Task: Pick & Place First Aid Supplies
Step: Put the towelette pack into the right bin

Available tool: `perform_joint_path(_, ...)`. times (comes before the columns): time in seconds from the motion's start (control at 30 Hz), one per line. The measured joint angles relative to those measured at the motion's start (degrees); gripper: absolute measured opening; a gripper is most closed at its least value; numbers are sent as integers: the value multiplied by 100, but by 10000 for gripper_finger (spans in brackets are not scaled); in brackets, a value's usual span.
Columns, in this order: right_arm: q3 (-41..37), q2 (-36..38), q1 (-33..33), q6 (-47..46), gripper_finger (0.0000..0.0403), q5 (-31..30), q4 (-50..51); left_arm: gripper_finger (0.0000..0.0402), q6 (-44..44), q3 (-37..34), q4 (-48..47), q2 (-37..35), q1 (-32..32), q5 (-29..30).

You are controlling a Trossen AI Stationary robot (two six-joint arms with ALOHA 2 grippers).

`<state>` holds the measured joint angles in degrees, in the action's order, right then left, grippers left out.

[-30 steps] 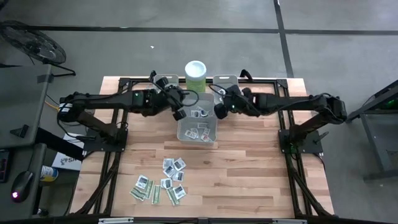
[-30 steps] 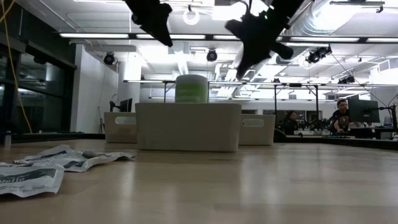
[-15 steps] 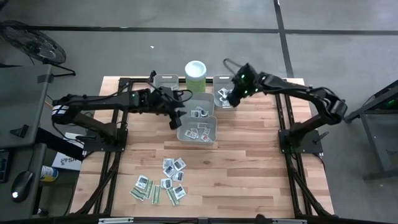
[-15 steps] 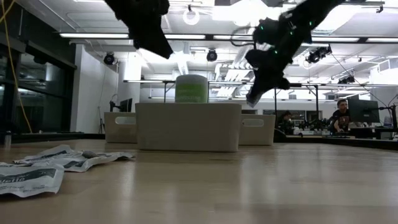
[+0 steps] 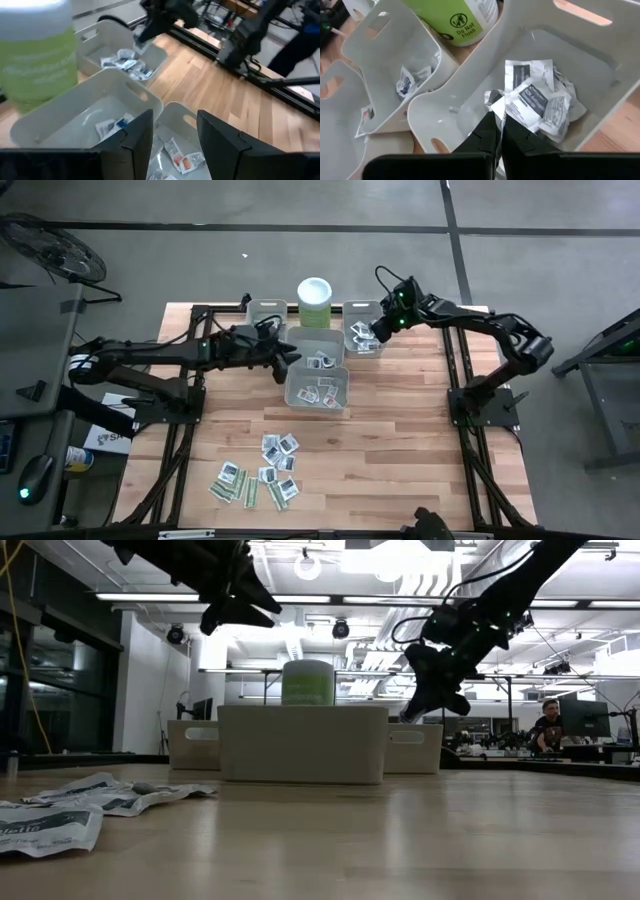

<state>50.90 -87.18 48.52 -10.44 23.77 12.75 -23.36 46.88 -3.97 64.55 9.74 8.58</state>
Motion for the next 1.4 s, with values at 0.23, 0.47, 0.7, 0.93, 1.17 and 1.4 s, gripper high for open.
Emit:
perform_joint_path(0.23, -16, -26, -1, 39, 13, -22, -153, 151, -922, -242, -253, -78, -19, 69)
perform_joint_path(0.47, -16, -26, -1, -56, 16, -21, -210, 151, -2304, -728, -862, -63, -605, 496)
perform_joint_path(0.7, -16, -26, -3, -127, 54, 125, -198, 151, -3135, -919, -1107, -76, -1339, 1025)
perform_joint_path(0.93, -16, -7, 49, -256, 131, 155, -186, 151, -3511, -919, -1448, -76, -1949, 1242)
perform_joint_path(1.17, -14, 532, 127, -295, 153, 168, -73, 151, -4101, -919, -2411, -76, -2492, 820)
perform_joint_path(1.4, -7, 1394, 99, -467, 147, 6, 274, 151, -4887, -919, -2704, -76, -3195, 676)
